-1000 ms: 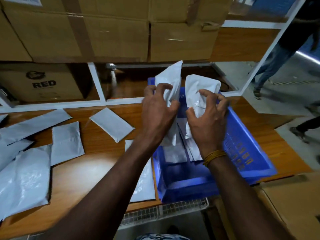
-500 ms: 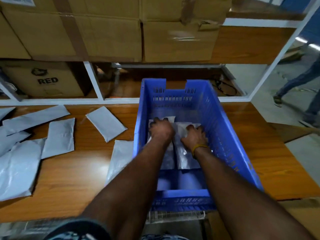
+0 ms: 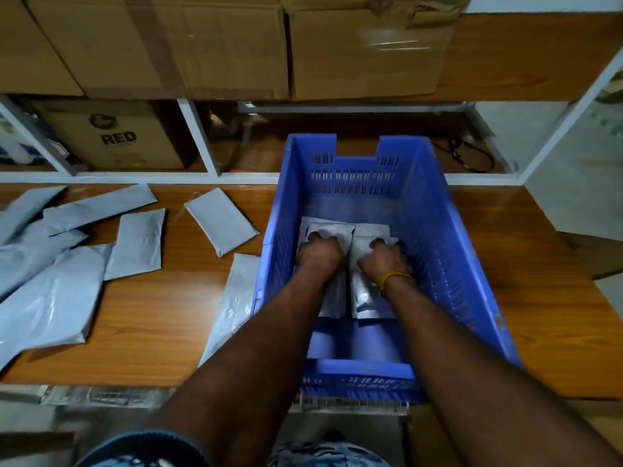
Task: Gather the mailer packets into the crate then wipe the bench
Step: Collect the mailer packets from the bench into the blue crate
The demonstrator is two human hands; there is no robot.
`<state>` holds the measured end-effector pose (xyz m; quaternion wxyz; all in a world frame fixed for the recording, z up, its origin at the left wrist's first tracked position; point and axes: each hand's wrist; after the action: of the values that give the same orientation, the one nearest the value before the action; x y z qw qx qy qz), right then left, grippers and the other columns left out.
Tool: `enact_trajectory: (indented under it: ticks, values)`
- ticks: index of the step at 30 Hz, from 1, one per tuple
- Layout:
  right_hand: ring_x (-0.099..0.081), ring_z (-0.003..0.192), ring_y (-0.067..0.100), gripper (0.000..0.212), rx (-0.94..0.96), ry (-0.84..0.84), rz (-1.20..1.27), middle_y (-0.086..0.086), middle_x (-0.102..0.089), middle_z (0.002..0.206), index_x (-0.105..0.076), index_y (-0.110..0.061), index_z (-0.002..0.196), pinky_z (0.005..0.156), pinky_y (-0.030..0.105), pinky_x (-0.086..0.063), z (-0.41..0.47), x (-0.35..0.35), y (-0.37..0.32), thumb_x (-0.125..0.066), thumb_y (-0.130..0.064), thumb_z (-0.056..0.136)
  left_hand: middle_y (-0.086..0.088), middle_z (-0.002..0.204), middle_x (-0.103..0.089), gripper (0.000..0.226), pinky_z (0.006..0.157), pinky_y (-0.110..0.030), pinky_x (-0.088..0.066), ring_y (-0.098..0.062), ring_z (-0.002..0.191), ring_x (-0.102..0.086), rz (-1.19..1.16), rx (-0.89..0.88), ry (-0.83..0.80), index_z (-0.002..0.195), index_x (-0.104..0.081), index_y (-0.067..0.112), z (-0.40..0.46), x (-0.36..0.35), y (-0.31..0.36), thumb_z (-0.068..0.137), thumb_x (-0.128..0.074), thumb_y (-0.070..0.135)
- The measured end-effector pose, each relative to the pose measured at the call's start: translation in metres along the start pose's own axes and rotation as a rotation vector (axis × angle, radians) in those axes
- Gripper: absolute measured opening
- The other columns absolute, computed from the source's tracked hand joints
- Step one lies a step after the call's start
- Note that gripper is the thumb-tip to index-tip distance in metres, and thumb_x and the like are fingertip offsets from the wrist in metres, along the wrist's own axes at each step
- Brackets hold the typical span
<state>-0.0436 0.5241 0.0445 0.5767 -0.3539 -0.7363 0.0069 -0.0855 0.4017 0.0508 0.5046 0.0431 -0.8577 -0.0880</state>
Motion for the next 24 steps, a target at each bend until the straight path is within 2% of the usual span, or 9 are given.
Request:
enact_trajectory:
  ticks: [2,4,7,10,12,14,18,21,24]
  values:
    - [-0.046,0.125,0.043,0.047,0.033,0.104,0.073,0.021,-0.037,0.14,-0.053,-0.02,0.133,0.106,0.052,-0.04,-0.002,0.011,-0.008,-0.063,-0.032,0.088,-0.018,0.149,-0.032,0.054,0.103,-0.056,-0.04,-0.042,0.132,-0.042,-0.034,-0.032,0.061,0.144,-0.042,0.022,-0.012,0.014,0.005,0.095,-0.049,0.044]
    - [-0.051,0.118,0.043,0.042,0.095,0.239,0.162,0.02,-0.044,0.132,-0.058,-0.02,0.125,0.101,0.051,-0.044,-0.007,0.023,-0.018,-0.065,-0.035,0.087,-0.017,0.141,-0.043,0.05,0.103,-0.049,-0.043,-0.039,0.127,-0.048,-0.156,-0.105,0.197,0.136,-0.053,0.021,-0.029,0.031,0.005,0.094,-0.049,0.046]
    - [-0.056,0.111,0.04,0.035,0.199,0.409,0.27,0.017,-0.049,0.126,-0.061,-0.021,0.119,0.093,0.047,-0.05,-0.025,0.039,-0.037,-0.064,-0.035,0.087,-0.013,0.124,-0.056,0.038,0.096,-0.044,-0.049,-0.031,0.115,-0.057,-0.366,-0.255,0.424,0.122,-0.064,0.02,-0.059,0.054,-0.006,0.086,-0.057,0.032]
    - [-0.057,0.107,0.031,0.028,0.33,0.48,0.336,0.011,-0.051,0.123,-0.059,-0.024,0.115,0.085,0.039,-0.051,-0.049,0.045,-0.054,-0.063,-0.034,0.089,-0.005,0.109,-0.063,0.027,0.086,-0.034,-0.051,-0.019,0.097,-0.061,-0.516,-0.332,0.622,0.108,-0.069,0.021,-0.088,0.068,-0.026,0.084,-0.058,0.026]
    - [-0.057,0.105,0.025,0.024,0.403,0.48,0.385,0.007,-0.051,0.121,-0.059,-0.025,0.112,0.077,0.031,-0.045,-0.064,0.044,-0.065,-0.063,-0.033,0.09,0.0,0.106,-0.066,0.021,0.081,-0.028,-0.05,-0.013,0.091,-0.061,-0.588,-0.322,0.719,0.104,-0.07,0.021,-0.103,0.073,-0.043,0.086,-0.06,0.02]
    - [-0.056,0.103,0.02,0.021,0.475,0.458,0.42,0.004,-0.051,0.118,-0.059,-0.026,0.11,0.074,0.026,-0.04,-0.077,0.039,-0.076,-0.063,-0.031,0.09,0.004,0.102,-0.067,0.019,0.076,-0.027,-0.05,-0.011,0.085,-0.061,-0.651,-0.3,0.809,0.101,-0.071,0.021,-0.115,0.076,-0.062,0.086,-0.06,0.015]
    - [-0.06,0.093,0.019,0.02,0.608,0.385,0.478,0.002,-0.05,0.113,-0.06,-0.027,0.108,0.077,0.035,-0.053,-0.098,0.025,-0.101,-0.064,-0.029,0.089,0.006,0.098,-0.068,0.018,0.064,-0.018,-0.045,-0.004,0.072,-0.058,-0.704,-0.219,0.885,0.096,-0.07,0.022,-0.121,0.074,-0.1,0.087,-0.057,0.014]
    - [-0.061,0.086,0.018,0.02,0.666,0.319,0.5,0.002,-0.048,0.11,-0.061,-0.026,0.108,0.078,0.039,-0.055,-0.112,0.012,-0.122,-0.064,-0.028,0.089,0.007,0.1,-0.067,0.018,0.059,-0.008,-0.037,-0.003,0.067,-0.056,-0.712,-0.147,0.886,0.098,-0.07,0.025,-0.124,0.07,-0.125,0.088,-0.058,0.017]
    - [-0.059,0.087,0.018,0.02,0.71,0.272,0.47,0.0,-0.047,0.11,-0.06,-0.027,0.108,0.079,0.036,-0.053,-0.124,-0.001,-0.141,-0.063,-0.029,0.088,0.004,0.101,-0.066,0.018,0.064,-0.019,-0.044,-0.005,0.07,-0.056,-0.727,-0.112,0.873,0.099,-0.069,0.028,-0.122,0.061,-0.149,0.088,-0.058,0.019]
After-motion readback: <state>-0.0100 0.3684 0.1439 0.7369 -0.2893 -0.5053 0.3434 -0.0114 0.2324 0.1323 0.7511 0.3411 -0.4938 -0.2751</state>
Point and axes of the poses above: each hand's wrist, its own z-axis towards the middle knuckle, its own x-axis out of the back of the hand, y = z × x
